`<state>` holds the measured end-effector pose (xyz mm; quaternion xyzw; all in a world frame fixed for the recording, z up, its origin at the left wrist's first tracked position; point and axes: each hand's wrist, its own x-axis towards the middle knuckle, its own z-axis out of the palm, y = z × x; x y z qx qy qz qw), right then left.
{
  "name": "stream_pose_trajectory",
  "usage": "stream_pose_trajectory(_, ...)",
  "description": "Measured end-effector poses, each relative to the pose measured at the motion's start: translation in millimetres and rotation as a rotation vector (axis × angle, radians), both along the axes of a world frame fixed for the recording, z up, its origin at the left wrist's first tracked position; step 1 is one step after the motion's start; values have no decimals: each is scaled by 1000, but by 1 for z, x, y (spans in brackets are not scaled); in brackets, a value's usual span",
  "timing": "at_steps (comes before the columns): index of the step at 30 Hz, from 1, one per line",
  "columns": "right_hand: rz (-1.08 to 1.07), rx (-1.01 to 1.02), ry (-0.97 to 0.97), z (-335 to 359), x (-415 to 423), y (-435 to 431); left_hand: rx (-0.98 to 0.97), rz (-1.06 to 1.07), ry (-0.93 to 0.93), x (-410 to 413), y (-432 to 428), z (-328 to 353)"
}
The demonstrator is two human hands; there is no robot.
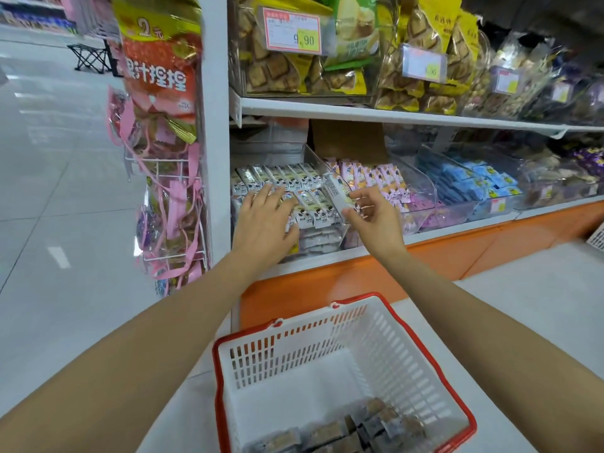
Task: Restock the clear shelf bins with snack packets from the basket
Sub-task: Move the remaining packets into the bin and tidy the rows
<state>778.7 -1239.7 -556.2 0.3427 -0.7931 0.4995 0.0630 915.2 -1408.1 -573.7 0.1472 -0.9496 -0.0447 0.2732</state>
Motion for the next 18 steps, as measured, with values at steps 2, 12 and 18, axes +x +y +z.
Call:
stream_pose_trajectory(2,-37,39,14,3,-13,-13,-48,31,-163,-4,-9,-8)
stream_pose_trajectory(12,-246,286,312,18,-60,-90,-101,46,-195,-10,-12,-31)
stream_pose_trajectory(18,-326,393,442,10,-77,-126,-96,37,-126,-15,-18,-39)
